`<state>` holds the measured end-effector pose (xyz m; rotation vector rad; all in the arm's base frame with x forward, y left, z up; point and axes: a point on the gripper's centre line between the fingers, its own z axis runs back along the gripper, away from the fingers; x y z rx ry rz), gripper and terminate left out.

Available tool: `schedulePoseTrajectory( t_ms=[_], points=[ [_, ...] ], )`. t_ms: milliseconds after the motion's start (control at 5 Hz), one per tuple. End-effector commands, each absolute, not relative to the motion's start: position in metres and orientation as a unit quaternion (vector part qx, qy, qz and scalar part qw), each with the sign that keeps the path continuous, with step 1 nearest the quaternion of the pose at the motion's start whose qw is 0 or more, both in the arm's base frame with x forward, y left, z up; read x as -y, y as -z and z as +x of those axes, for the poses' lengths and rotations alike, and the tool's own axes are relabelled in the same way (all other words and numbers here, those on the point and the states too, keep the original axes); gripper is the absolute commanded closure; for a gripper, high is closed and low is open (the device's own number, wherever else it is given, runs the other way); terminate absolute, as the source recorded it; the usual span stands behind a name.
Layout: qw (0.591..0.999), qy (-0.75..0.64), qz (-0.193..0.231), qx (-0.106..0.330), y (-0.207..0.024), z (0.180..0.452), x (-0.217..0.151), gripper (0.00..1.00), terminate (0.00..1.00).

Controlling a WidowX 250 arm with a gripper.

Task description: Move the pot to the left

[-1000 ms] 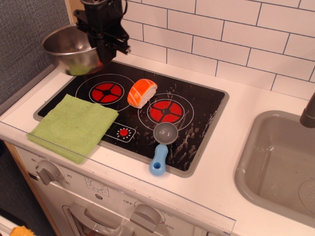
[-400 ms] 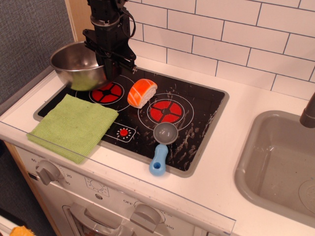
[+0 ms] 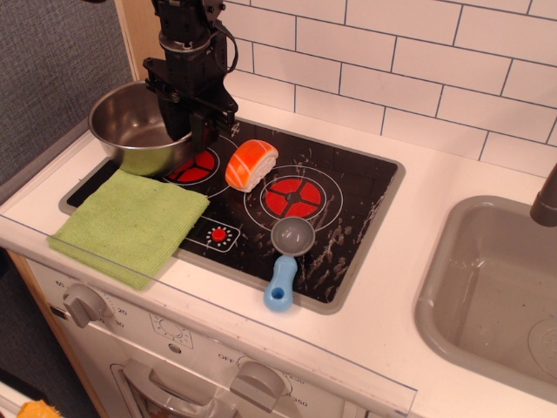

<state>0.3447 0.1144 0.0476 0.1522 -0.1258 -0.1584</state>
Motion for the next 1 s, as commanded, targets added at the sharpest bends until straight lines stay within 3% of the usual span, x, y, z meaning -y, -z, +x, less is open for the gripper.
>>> schedulePoseTrajectory(
  t_ms=[0, 200, 600, 800],
  points=[
    [0.991, 0.037, 0.053, 0.12, -0.098, 0.323, -0.108, 0.0, 0.0],
    [0.991, 0.034, 0.026, 0.13, -0.107, 0.316, -0.103, 0.0, 0.0],
    [0.991, 0.037, 0.04, 0.123, -0.102, 0.312, -0.099, 0.0, 0.0],
    [0.991, 0.037, 0.04, 0.123, -0.102, 0.312, -0.099, 0.0, 1.0]
  ],
)
